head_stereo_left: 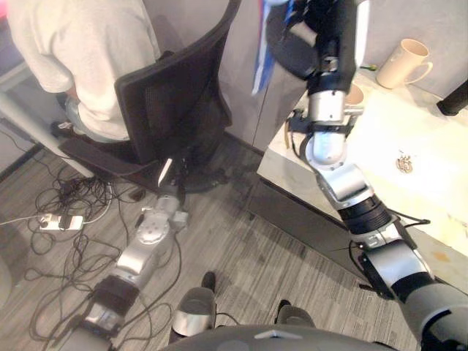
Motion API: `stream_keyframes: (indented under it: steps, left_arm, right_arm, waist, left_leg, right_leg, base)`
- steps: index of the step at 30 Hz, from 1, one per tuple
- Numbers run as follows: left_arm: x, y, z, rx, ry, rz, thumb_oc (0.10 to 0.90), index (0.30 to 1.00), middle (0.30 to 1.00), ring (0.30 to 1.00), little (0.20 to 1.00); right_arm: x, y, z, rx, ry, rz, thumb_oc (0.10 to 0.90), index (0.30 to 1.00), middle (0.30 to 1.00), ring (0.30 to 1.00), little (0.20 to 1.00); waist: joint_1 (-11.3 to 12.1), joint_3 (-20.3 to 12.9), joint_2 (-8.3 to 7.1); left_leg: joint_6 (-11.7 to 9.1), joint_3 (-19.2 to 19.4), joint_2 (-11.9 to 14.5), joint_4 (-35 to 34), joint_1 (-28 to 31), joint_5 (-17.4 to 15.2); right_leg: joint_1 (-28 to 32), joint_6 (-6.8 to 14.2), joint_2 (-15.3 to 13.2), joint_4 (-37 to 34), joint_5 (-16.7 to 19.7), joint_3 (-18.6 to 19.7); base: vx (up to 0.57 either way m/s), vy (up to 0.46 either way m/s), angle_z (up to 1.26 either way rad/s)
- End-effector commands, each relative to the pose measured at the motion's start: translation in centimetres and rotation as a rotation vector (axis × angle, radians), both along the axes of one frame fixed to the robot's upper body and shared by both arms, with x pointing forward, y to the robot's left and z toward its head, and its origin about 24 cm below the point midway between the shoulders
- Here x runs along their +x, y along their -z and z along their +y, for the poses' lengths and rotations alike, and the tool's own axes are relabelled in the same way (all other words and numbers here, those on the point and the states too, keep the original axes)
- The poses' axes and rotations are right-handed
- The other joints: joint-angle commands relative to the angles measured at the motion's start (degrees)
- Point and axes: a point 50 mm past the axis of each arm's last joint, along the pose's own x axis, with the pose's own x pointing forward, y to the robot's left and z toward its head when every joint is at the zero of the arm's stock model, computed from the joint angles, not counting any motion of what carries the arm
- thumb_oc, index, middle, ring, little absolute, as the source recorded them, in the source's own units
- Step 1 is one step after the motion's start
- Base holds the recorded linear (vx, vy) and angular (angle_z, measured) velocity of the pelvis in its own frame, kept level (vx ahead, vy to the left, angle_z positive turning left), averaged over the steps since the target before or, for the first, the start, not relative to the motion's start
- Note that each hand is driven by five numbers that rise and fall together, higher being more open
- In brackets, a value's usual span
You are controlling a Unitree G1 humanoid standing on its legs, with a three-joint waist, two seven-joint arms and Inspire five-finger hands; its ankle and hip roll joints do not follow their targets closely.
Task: Organize the bathroom.
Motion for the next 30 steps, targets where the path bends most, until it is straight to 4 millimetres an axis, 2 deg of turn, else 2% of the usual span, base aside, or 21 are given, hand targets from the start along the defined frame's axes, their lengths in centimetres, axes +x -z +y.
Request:
stream_keyframes:
  steps: [1,2,3,5,7,8,12,17,21,30]
  left_arm:
    - [-1.0,-0.5,-1.4,-0.055,0.023,-0.062,0.800,0.900,0.900,0.900,0.900]
    - [-0.9,-0.5,-1.1,-0.051,-0.002,-0.069,0.800,0.900,0.900,0.900,0.900]
    - [-0.8,-0.7,-0.6,-0.051,-0.024,-0.074,0.800,0.900,0.900,0.900,0.900]
    - [-0.8,-0.8,0.0,-0.051,-0.049,-0.082,0.800,0.900,0.900,0.900,0.900]
    - [-0.8,-1.1,-0.3,-0.054,-0.059,-0.092,0.800,0.900,0.900,0.900,0.900]
    - [-0.7,-1.2,-0.4,-0.055,-0.051,-0.092,0.800,0.900,0.900,0.900,0.900]
    - [-1.2,-0.5,-1.2,-0.074,-0.006,-0.080,0.800,0.900,0.900,0.900,0.900]
    - [-2.4,0.2,-1.0,-0.084,0.010,-0.051,0.800,0.900,0.900,0.900,0.900]
    - [-2.8,0.6,-1.2,-0.086,0.024,-0.036,0.800,0.900,0.900,0.900,0.900]
    - [-3.7,1.5,-0.3,-0.074,0.005,0.006,0.800,0.900,0.900,0.900,0.900]
  right_arm:
    - [-2.7,-5.5,-0.4,0.006,-0.001,-0.339,0.400,0.300,0.300,0.300,0.300]
    - [-3.0,-5.7,0.0,-0.005,-0.014,-0.362,0.400,0.300,0.300,0.300,0.300]
    - [-3.3,-6.0,0.5,-0.019,-0.029,-0.384,0.400,0.300,0.300,0.300,0.300]
    - [-3.7,-6.5,1.3,-0.028,-0.063,-0.400,0.400,0.300,0.300,0.300,0.300]
    - [-3.7,-6.9,1.7,-0.032,-0.080,-0.402,0.400,0.300,0.300,0.300,0.300]
    - [-3.5,-6.7,1.8,-0.039,-0.071,-0.401,0.400,0.300,0.300,0.300,0.300]
    - [-2.1,-6.8,0.8,-0.062,-0.019,-0.370,0.400,0.300,0.300,0.300,0.300]
    - [-1.5,-6.5,0.1,-0.075,-0.002,-0.320,0.400,0.300,0.300,0.300,0.300]
    - [-0.8,-5.1,0.1,-0.093,0.029,-0.271,0.400,0.300,0.300,0.300,0.300]
    - [0.5,-3.4,-1.8,-0.128,0.116,-0.209,0.400,0.300,0.300,0.300,0.300]
  waist:
    - [-1.8,-11.5,2.47]
    - [-1.9,-11.4,2.71]
    - [-1.9,-11.4,2.50]
    - [-2.3,-10.9,1.74]
    - [-2.9,-10.4,1.64]
    - [-2.9,-10.5,1.53]
    - [-1.8,-11.5,0.93]
    - [-0.7,-12.1,0.88]
    - [-0.1,-12.4,0.97]
    - [0.3,-12.7,1.40]
  left_leg:
    - [-1.2,-2.6,2.7,-3.7,-4.0,1.4]
    - [-1.7,-1.1,3.2,-4.3,-3.0,1.4]
    - [-2.2,0.6,3.6,-4.6,-2.4,1.1]
    - [-2.4,3.0,3.0,-4.6,-1.5,0.2]
    - [-1.6,2.9,3.1,-4.6,-0.8,-0.2]
    - [-1.5,2.7,3.1,-5.3,-0.7,0.1]
    - [-2.3,2.6,3.7,-6.6,-0.8,1.1]
    - [-3.1,2.4,4.0,-6.8,-0.4,1.0]
    - [-3.5,2.6,4.4,-7.3,0.1,0.9]
    - [-3.8,2.7,4.7,-8.3,1.4,0.8]
  right_leg:
    - [-1.0,-1.2,1.3,10.0,-0.6,-3.4]
    - [-1.4,-1.6,2.0,5.2,-2.9,-5.0]
    - [-1.4,-1.5,3.7,-3.4,-4.8,-7.0]
    - [-2.0,-0.3,6.4,-10.5,-2.0,-8.9]
    - [-3.5,-1.0,8.3,-9.8,-1.7,-5.2]
    - [-3.1,-1.3,8.8,-10.1,-2.3,-5.3]
    - [-0.3,-1.9,9.3,-13.4,-2.7,-8.2]
    - [1.8,-2.2,9.2,-14.4,-3.6,-9.8]
    - [3.2,-2.2,8.9,-15.2,-4.0,-11.2]
    - [4.6,-2.1,8.6,-15.7,-4.5,-12.3]
  base:
    - [0.15,0.052,-0.48]
    - [0.19,-0.003,-0.91]
    - [0.12,-0.085,-0.99]
    - [0.10,-0.096,-1.17]
    - [0.09,-0.090,-0.78]
    - [0.05,-0.086,0.20]
    - [0.08,-0.073,0.22]
    - [0.10,-0.034,0.10]
    - [0.09,-0.011,0.04]
    - [0.09,-0.007,0.12]
